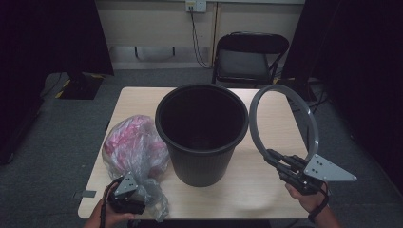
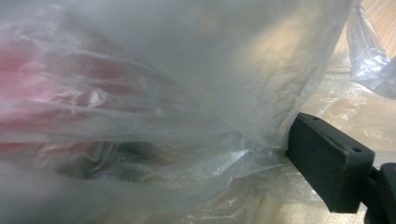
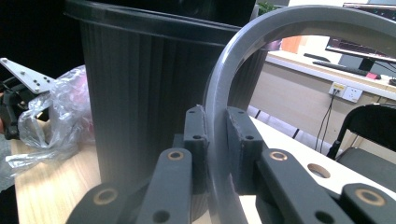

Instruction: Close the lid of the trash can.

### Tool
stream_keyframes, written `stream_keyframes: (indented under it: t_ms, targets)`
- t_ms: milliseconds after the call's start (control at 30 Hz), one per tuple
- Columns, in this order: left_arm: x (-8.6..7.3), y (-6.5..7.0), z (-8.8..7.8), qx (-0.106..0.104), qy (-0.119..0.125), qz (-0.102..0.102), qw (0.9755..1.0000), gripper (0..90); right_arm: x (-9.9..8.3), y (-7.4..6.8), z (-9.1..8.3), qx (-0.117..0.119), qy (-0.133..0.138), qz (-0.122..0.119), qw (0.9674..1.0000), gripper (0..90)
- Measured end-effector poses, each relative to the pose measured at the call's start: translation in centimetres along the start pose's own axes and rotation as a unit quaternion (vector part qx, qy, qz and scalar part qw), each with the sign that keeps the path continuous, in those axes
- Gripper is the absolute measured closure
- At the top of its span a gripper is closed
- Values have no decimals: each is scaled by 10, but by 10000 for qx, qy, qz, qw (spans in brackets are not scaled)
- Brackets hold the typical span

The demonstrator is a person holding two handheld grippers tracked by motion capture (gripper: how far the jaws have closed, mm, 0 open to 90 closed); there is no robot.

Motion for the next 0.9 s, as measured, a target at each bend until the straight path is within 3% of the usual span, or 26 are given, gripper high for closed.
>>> stream_keyframes:
  t_ms: [900]
  targets:
    - [0, 0, 0, 2, -5, 4, 10000, 207, 44, -17, 11, 527, -4, -348, 9980, 792]
Point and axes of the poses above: each handheld gripper's, and its own axes: z roughly forward along the jaws, x roughly out of its top, y roughly to its right, the point moved 2 cm from there along z, roughly forward along the jaws, and after that the axes turned 13 degrees about -y, right-handed, at the moved point
